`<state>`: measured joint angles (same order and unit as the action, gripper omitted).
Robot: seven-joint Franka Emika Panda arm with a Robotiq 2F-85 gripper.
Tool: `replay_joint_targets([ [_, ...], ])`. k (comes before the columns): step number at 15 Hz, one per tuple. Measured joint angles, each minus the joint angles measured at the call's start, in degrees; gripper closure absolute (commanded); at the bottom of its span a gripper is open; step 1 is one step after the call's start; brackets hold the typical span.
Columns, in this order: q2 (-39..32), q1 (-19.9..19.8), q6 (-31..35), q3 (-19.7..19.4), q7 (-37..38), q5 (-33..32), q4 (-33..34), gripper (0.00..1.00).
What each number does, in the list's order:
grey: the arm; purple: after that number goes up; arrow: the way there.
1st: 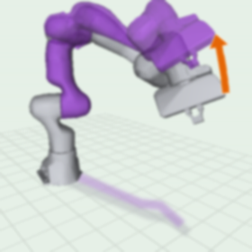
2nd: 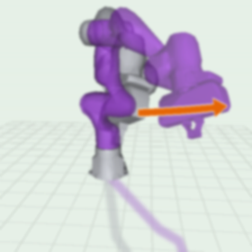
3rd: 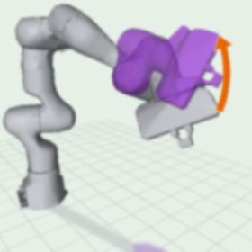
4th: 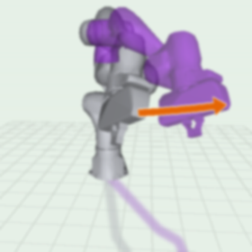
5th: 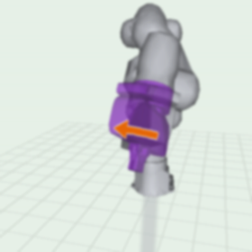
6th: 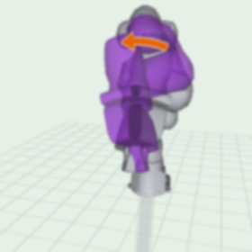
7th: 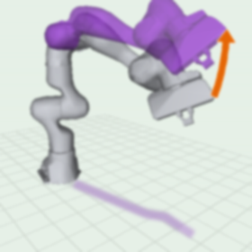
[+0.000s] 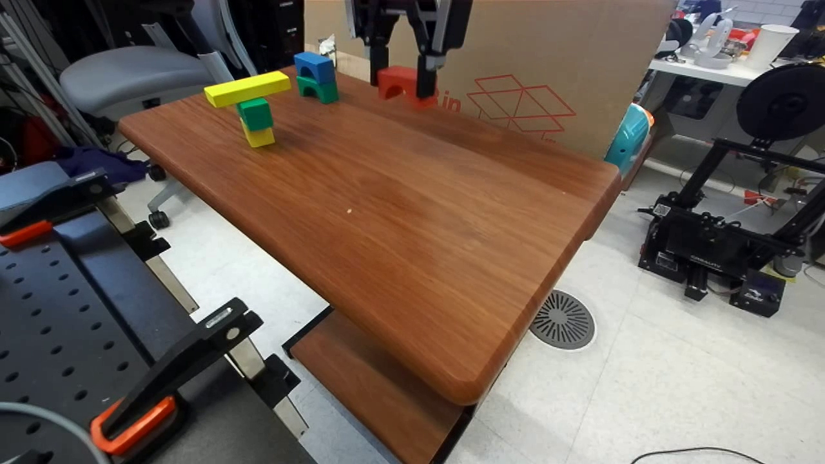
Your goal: Remove the orange object from the toy tower and put it on the table
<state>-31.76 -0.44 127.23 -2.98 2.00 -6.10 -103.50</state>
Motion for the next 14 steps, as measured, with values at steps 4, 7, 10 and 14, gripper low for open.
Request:
replay_joint_targets([
  [4, -6.05, -0.26, -0.09, 0.0, -0.6, 0.0, 3.91, 0.58],
  [7, -9.43, -0.26, -0.28, 0.03, -1.24, 0.0, 7.17, 0.58],
  [10, -11.45, -0.26, -0.43, 0.07, -1.68, 0.0, 9.6, 0.58],
  [14, -12.54, -0.27, -1.91, 0.27, -1.91, 0.6, 11.74, 0.0],
])
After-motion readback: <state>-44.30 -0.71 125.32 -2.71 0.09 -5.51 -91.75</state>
